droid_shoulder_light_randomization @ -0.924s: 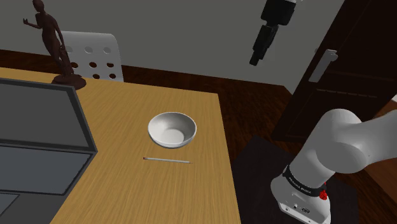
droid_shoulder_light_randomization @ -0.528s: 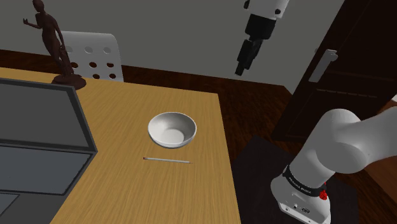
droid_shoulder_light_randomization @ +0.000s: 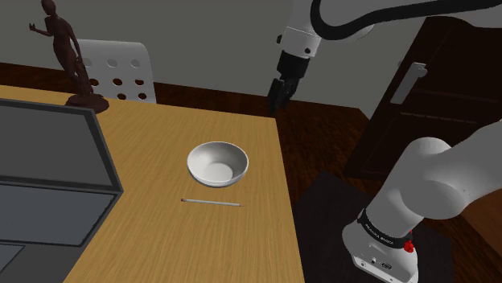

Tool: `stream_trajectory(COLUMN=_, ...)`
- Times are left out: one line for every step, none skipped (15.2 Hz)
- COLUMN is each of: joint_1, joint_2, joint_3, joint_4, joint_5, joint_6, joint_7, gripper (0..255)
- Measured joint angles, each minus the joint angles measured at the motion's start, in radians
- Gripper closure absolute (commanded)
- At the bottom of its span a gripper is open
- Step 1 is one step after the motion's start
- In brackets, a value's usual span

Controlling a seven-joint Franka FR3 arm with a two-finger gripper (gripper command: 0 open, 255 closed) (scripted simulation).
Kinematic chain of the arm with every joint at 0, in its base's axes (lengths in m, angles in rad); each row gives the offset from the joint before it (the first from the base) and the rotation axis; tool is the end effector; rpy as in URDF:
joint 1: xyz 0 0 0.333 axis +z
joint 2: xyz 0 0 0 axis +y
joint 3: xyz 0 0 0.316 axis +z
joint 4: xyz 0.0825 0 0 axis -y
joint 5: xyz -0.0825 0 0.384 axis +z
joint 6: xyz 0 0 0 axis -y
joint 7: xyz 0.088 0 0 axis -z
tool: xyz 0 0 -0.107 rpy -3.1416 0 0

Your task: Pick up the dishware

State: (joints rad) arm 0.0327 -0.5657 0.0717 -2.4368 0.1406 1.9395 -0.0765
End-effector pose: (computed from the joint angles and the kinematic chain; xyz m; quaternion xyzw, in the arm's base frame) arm 0.3838 0.0522 0.5082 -0.9964 -0.0622 -0.0336 0.0475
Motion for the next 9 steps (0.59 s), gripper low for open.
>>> stream_trajectory(joint_1=0.002, joint_2=0.029, joint_3=0.002, joint_4=-0.004, joint_5=0.008, joint_6=0.032, joint_7=0.0, gripper=0)
stream_trajectory(joint_1=0.006, joint_2=0.054, joint_3=0.006, joint_4=-0.017, joint_5=0.017, joint_6=0.07, joint_7=0.001, gripper=0)
stream_trajectory(joint_1=0.007, joint_2=0.084, joint_3=0.006, joint_4=-0.02, joint_5=0.024, joint_6=0.103, joint_7=-0.002, gripper=0)
stream_trajectory(joint_1=0.01, joint_2=0.131, joint_3=0.01, joint_4=-0.005, joint_5=0.032, joint_6=0.136, joint_7=0.0, gripper=0)
stream_trajectory(joint_1=0.014, joint_2=0.159, joint_3=0.012, joint_4=-0.01, joint_5=0.042, joint_6=0.168, joint_7=-0.002, gripper=0)
stream_trajectory(joint_1=0.016, joint_2=0.196, joint_3=0.014, joint_4=-0.004, joint_5=0.049, joint_6=0.2, joint_7=-0.004, gripper=0)
stream_trajectory(joint_1=0.018, joint_2=0.236, joint_3=0.015, joint_4=0.004, joint_5=0.057, joint_6=0.231, joint_7=-0.007, gripper=0)
stream_trajectory(joint_1=0.022, joint_2=0.272, joint_3=0.018, joint_4=0.009, joint_5=0.066, joint_6=0.262, joint_7=-0.007, gripper=0)
stream_trajectory(joint_1=0.025, joint_2=0.31, joint_3=0.02, joint_4=0.023, joint_5=0.074, joint_6=0.286, joint_7=-0.009, gripper=0)
